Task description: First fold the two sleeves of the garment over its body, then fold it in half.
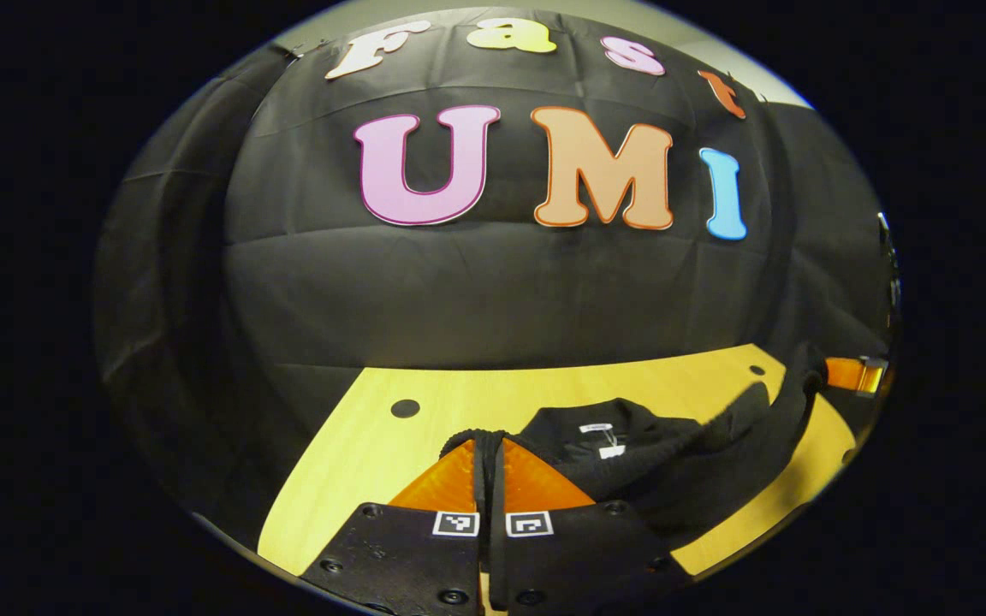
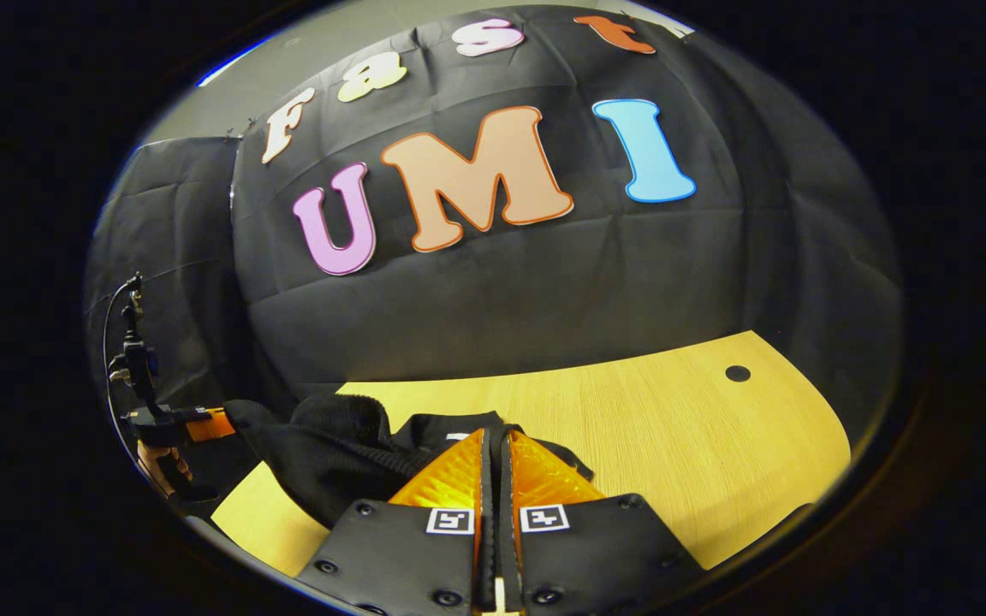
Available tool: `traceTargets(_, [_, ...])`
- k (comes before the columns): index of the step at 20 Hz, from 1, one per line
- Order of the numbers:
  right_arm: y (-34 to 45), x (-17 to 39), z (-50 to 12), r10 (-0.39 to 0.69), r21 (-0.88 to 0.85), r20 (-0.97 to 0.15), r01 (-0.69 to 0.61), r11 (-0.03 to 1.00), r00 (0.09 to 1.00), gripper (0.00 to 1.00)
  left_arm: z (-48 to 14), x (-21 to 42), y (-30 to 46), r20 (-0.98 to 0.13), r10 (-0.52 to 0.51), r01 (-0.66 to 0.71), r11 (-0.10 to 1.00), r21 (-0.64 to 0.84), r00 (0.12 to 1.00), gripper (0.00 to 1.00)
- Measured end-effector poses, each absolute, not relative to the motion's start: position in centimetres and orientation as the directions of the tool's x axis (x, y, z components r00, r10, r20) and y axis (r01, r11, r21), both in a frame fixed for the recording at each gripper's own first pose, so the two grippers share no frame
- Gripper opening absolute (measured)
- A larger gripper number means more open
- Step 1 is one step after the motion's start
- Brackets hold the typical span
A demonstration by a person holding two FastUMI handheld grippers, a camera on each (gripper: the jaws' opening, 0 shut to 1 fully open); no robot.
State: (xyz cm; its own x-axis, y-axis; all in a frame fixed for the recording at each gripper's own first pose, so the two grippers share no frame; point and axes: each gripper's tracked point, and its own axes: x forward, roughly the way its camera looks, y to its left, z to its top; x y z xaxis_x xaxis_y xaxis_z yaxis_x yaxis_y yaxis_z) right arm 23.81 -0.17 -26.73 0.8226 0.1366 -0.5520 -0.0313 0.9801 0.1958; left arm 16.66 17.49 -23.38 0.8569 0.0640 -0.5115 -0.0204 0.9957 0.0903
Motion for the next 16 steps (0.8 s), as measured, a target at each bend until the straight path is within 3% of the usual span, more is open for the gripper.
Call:
traceTargets(1, [-0.6,25.0,-27.4,0.122,0.190,-0.566,-0.015,0.982,0.816,0.05,-23.8,17.4,18.6,-0.499,0.128,-0.066,0.988,0.139,0.857,0.00])
traceTargets(2, [-1.4,25.3,-27.9,0.086,0.173,-0.586,0.021,0.985,0.806,0.02,-23.2,18.4,19.9,-0.456,0.199,-0.127,0.975,0.184,0.867,0.25])
traceTargets(5, [-3.5,27.8,-26.0,-0.009,0.119,-0.491,0.077,0.990,0.871,1.00,-20.6,20.2,20.1,-0.343,0.238,-0.166,0.960,0.227,0.908,0.99])
traceTargets(6, [-3.9,27.3,-24.5,-0.028,0.097,-0.452,0.080,0.992,0.891,0.96,-20.3,20.0,19.4,-0.336,0.223,-0.148,0.961,0.234,0.915,0.94])
traceTargets(8, [-4.2,26.8,-22.8,-0.059,0.058,-0.392,0.089,0.994,0.918,0.98,-18.8,19.1,18.5,-0.319,0.198,-0.126,0.965,0.232,0.927,0.91])
traceTargets(9, [-4.2,26.2,-21.7,-0.066,0.046,-0.371,0.090,0.995,0.926,0.94,-17.8,18.6,17.8,-0.309,0.188,-0.122,0.968,0.220,0.932,0.91])
traceTargets(10, [-3.9,25.3,-20.6,-0.065,0.046,-0.349,0.087,0.995,0.935,0.98,-16.8,17.9,17.1,-0.303,0.174,-0.116,0.973,0.201,0.937,0.92])
traceTargets(16, [-0.6,16.2,-12.0,-0.069,0.067,-0.179,0.082,0.994,0.981,0.97,-7.8,10.6,14.2,-0.156,0.103,-0.080,0.986,0.144,0.982,0.92])
